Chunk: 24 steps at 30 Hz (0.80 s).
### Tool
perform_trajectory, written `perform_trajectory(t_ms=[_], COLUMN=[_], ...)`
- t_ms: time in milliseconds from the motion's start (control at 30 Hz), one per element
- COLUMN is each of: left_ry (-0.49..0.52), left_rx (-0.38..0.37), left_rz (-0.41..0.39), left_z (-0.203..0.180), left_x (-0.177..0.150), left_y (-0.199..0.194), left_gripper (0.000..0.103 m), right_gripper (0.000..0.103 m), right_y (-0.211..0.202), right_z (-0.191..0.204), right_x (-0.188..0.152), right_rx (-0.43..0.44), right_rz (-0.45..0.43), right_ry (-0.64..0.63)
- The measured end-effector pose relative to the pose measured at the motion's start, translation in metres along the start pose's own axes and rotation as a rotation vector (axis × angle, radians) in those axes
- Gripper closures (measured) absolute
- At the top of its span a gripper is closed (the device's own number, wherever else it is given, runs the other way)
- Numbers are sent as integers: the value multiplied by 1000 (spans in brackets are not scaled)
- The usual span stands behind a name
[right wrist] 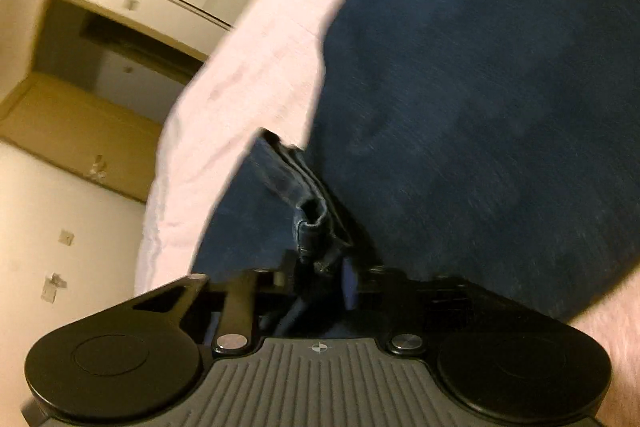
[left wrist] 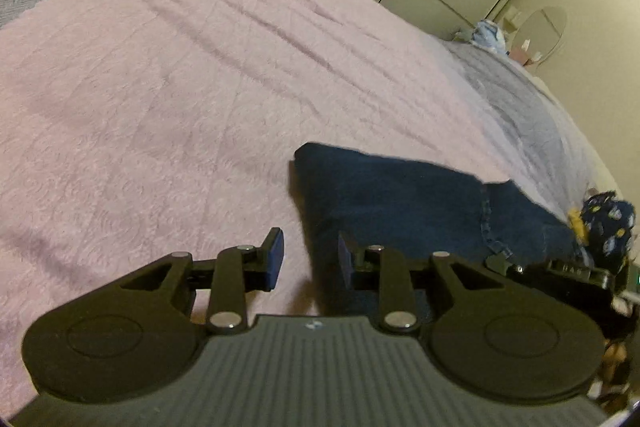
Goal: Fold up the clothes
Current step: 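Lift the jeans with both grippers and fold the leg over the waistband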
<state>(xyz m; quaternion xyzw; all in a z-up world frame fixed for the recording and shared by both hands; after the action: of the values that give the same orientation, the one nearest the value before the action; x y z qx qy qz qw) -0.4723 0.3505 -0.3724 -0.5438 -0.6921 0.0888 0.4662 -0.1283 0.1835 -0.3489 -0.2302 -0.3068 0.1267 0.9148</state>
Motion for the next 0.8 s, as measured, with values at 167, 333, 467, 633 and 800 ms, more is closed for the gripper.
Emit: perform_trajectory(t_ms=[167,333,467,633,800], left_ry=[49,132,199,258,259], left_rx=[-108,-231,-257,-195,-149], left_rz=[-14,26,100,169,155], left_z=[-39,-95,-136,-162,-167], left_x=[13,16,2,-21,-28], left_y=[-3,19,60,100,113], left_gripper=[79,79,79,79,79], right_gripper=[92,92,92,92,92], right_y=[-65,-159,-207,-187,-197], right_z=[30,-14,-110,-218,-191], right_x=[24,58,78,84,102], right_rx=[71,-131,-351,-317,-290], right_rz=[-262,-488,-537,-403,-492], right_ry=[-289,-358,-179,108,-80])
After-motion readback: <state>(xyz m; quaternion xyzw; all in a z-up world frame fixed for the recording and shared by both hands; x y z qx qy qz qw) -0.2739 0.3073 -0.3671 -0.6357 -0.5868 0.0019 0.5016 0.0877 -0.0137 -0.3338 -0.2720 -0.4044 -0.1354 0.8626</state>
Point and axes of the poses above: each gripper's, at about its wrist camera, not at the fingertips, and y roughly the way its jaws point, z to its left, x to its top, the point moved 4 cm from there along y, roughly the way its jaws point, and after that the axes turned 8 degrees about -y, right-handed, at the moved point
